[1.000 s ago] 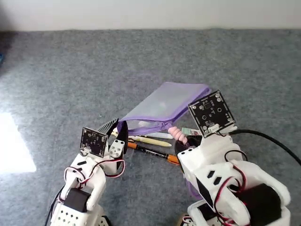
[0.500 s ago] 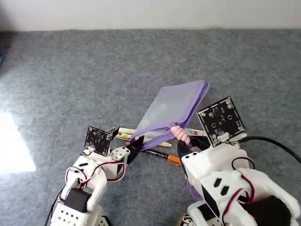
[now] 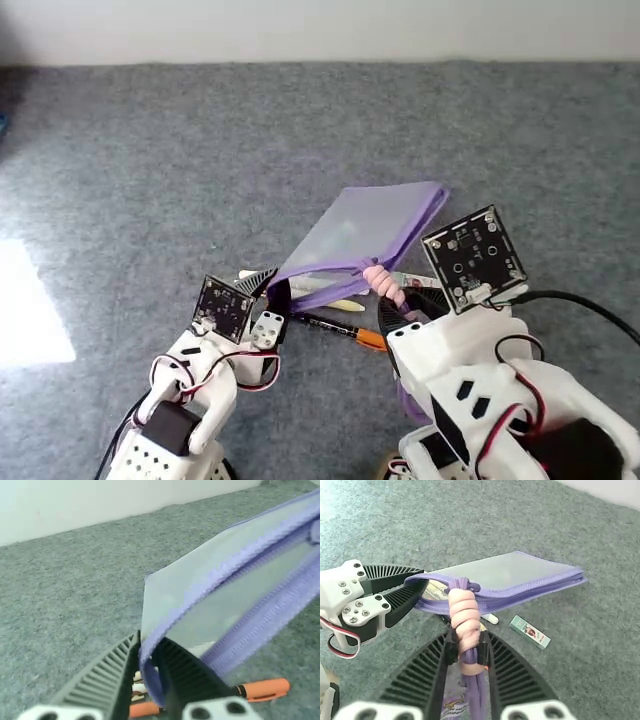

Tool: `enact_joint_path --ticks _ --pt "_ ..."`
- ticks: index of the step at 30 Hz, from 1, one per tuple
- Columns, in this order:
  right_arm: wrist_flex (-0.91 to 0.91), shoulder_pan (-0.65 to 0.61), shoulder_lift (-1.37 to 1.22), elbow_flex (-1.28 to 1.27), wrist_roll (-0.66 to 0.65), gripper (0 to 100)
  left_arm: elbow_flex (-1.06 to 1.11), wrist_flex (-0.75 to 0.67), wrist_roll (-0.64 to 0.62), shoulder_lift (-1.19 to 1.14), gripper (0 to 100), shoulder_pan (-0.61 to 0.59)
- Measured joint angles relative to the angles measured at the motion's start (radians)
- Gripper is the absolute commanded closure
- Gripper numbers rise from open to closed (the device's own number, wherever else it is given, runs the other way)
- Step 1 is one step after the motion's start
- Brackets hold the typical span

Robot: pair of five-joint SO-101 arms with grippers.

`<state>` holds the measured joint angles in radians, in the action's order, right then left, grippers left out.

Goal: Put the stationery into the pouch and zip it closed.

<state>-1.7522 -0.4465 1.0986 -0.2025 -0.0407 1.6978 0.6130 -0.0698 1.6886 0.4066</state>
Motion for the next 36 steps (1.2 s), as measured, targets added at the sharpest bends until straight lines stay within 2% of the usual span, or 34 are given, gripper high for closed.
enact_joint_path --ticks 4,8,12,17,23,27,32,36 --pt "0.006 0.000 0.000 0.000 -0.037 99.1 -0.005 0.000 0.055 0.000 99 -0.009" --pt "0.087 0.000 -0.006 0.000 -0.046 99.1 -0.098 0.043 0.083 0.000 99 -0.097" --pt "0.192 -0.006 -0.008 -0.028 -0.048 99.1 -0.262 0.232 0.144 0.000 99 -0.166" --pt "0.311 -0.008 -0.011 -0.118 -0.048 99.1 -0.457 0.483 0.163 0.000 99 -0.184" --pt "0.428 -0.035 -0.017 -0.239 0.054 99.1 -0.603 0.671 0.163 0.000 99 -0.206" --pt "0.488 -0.094 -0.017 -0.304 0.115 99.1 -0.689 0.740 0.189 0.000 99 -0.311" --pt "0.609 -0.143 -0.017 -0.391 0.146 99.1 -0.758 0.818 0.279 0.015 99 -0.479" --pt "0.698 -0.152 -0.018 -0.473 0.147 99.1 -0.764 0.882 0.287 0.015 99 -0.535"
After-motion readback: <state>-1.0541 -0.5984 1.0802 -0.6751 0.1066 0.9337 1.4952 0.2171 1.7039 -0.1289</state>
